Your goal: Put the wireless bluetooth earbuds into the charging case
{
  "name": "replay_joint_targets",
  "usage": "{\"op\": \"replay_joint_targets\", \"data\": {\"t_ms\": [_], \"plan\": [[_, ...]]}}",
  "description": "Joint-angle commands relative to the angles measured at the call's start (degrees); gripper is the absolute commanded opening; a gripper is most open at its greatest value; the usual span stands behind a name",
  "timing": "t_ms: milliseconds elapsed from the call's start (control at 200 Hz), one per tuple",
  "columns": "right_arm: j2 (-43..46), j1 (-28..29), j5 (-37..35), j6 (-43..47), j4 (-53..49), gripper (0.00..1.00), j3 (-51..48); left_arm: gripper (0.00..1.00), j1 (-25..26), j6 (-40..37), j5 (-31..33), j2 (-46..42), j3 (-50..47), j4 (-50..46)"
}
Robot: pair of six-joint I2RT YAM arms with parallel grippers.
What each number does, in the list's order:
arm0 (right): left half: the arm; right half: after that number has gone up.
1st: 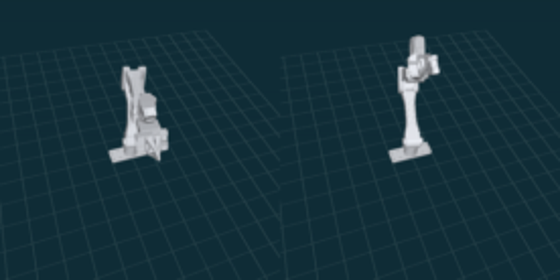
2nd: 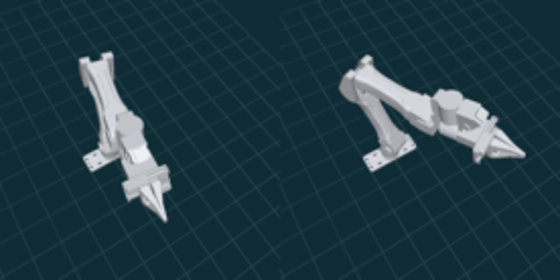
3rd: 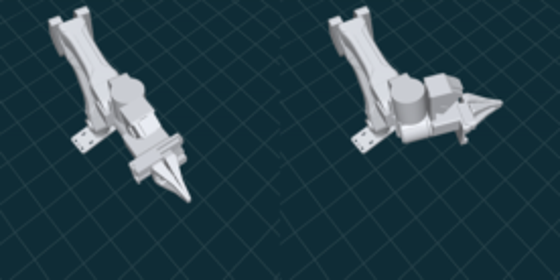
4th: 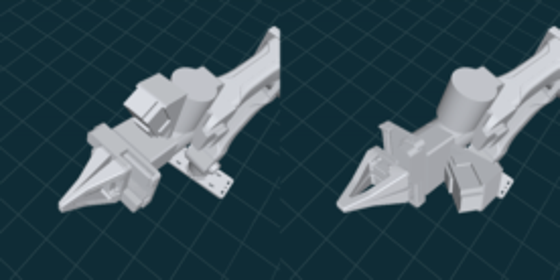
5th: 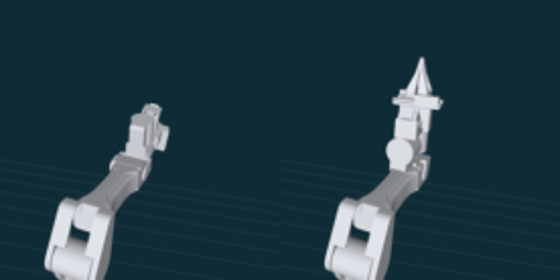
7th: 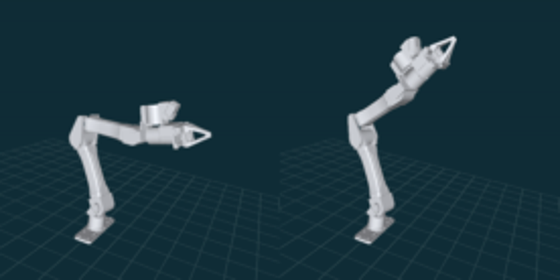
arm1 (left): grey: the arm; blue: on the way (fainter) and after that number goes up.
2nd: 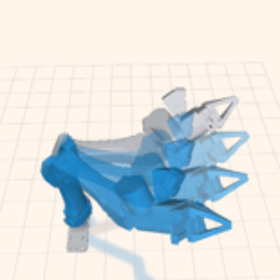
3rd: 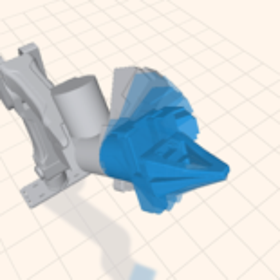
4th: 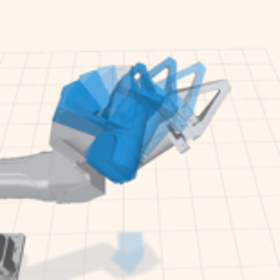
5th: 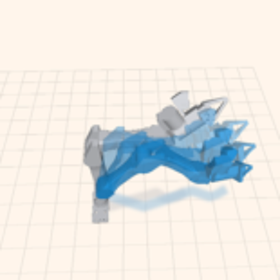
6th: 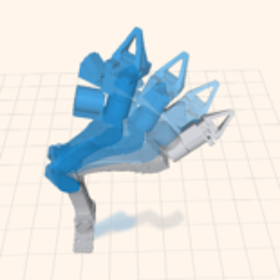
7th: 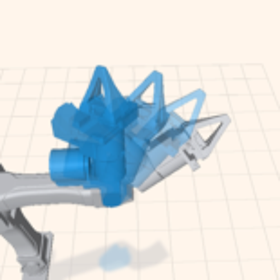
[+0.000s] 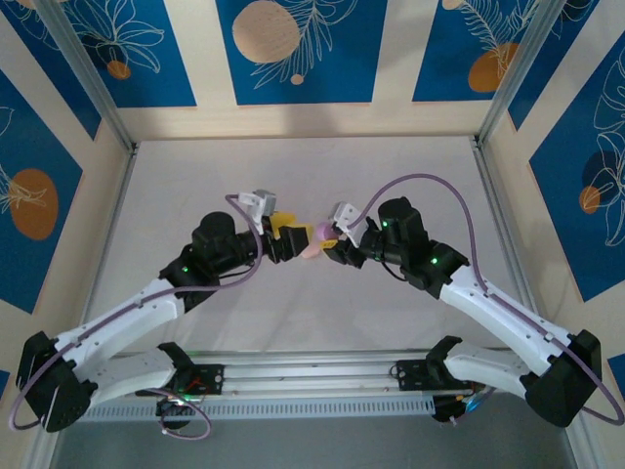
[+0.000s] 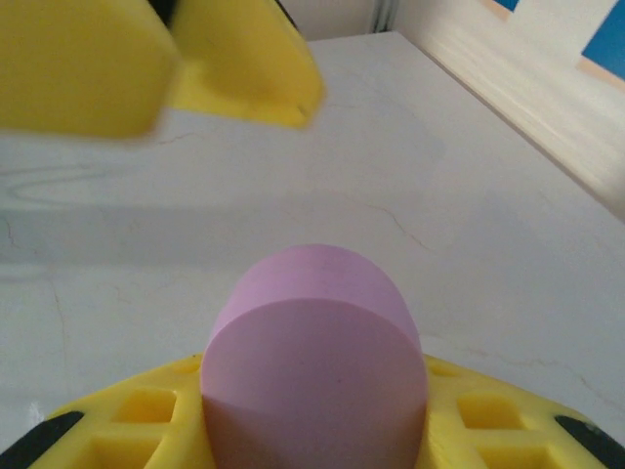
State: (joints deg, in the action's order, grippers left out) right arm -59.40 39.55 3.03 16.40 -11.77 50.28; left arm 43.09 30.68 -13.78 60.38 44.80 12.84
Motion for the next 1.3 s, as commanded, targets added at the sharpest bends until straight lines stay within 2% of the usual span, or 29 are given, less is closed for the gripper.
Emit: {"op": "replay_joint_targets", "data": {"t_ms": [0,270,560,650,740,815,875,1010,1296], "plan": [[0.25,1.03,-0.29,3.80,2.42,0.32,0.19,0.72,0.41,1.51,-4.63,1.50,3.37,1.05],[-0.01,2.37,-1.45,5.22,3.79,0.33,0.04,0.67,2.02,1.22,-4.46,4.80,5.43,-0.34],[-0.59,4.21,-4.76,5.65,6.57,0.34,0.30,0.53,3.02,1.13,-4.66,7.23,7.14,-3.51],[-0.64,4.69,-6.09,5.99,7.25,0.35,0.18,0.44,3.06,1.37,-4.35,7.64,7.24,-3.60],[-0.37,5.07,-7.06,6.34,7.63,0.37,-0.05,0.29,3.09,1.76,-3.60,7.56,7.28,-3.96],[0.27,5.10,-7.25,6.52,8.42,0.41,-0.76,0.17,3.11,3.52,-1.14,6.66,6.45,-3.34],[1.37,4.80,-6.59,6.57,10.56,0.45,-2.96,0.13,3.14,5.70,0.50,5.41,4.95,-1.03],[3.82,1.82,0.37,7.03,17.29,0.56,-9.15,0.08,3.12,11.51,1.01,3.35,1.68,5.53],[3.67,-0.92,4.41,5.23,25.38,0.56,-10.25,0.08,3.11,16.67,-1.69,3.31,1.53,7.61]]}}
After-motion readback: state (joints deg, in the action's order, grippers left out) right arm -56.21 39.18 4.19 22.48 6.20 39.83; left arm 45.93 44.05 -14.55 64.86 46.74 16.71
